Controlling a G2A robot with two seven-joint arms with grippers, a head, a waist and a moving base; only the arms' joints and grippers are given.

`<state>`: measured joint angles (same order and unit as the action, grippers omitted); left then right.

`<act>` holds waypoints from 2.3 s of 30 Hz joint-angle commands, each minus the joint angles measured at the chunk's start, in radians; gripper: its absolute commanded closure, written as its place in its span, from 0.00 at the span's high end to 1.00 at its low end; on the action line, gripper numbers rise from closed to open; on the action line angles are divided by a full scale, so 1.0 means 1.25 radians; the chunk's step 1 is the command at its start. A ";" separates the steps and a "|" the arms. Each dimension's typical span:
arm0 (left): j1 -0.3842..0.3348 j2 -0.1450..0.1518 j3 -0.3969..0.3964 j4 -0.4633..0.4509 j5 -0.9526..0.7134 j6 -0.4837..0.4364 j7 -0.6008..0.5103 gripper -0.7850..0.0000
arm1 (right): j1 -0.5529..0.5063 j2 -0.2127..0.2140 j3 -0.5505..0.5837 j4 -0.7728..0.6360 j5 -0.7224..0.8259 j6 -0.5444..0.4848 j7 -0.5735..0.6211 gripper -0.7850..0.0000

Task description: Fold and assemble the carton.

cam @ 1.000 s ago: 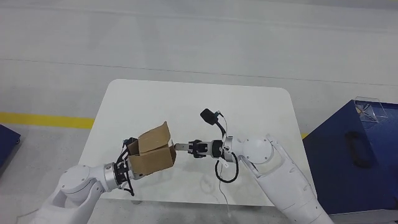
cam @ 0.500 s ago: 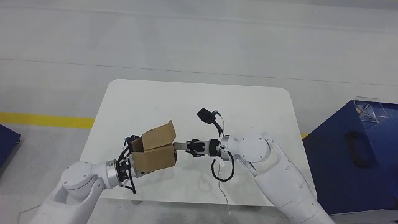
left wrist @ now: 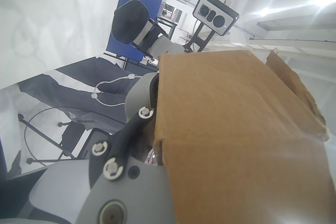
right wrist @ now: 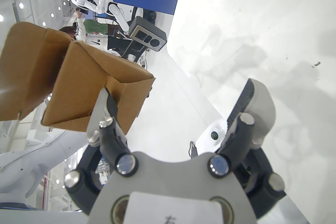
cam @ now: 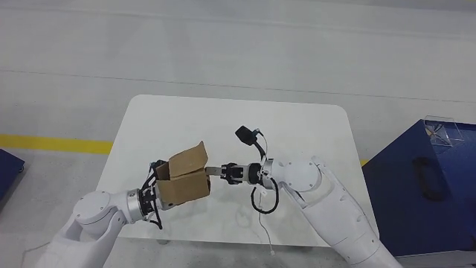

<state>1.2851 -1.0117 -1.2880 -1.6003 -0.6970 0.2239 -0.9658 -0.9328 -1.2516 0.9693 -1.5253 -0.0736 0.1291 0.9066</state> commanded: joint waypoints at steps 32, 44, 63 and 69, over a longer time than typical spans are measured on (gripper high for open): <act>0.012 0.000 0.004 -0.007 0.003 -0.006 0.008 0.00 | -0.028 0.017 -0.007 0.057 -0.037 0.044 0.109 1.00; 0.018 -0.002 0.017 -0.013 0.007 -0.010 0.015 0.00 | -0.048 0.024 0.051 0.030 0.103 -0.003 0.128 1.00; 0.028 -0.004 0.030 -0.028 0.019 -0.010 0.022 0.00 | -0.054 0.029 0.041 0.001 0.084 -0.003 0.085 1.00; 0.027 -0.004 0.030 -0.028 0.020 -0.010 0.021 0.00 | -0.054 0.030 0.033 -0.006 0.071 0.003 0.084 1.00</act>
<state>1.3189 -1.0166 -1.2513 -1.6357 -0.6721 0.2108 -0.9395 -0.9999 -1.2140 1.0117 -1.5318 0.0173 0.1319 1.0124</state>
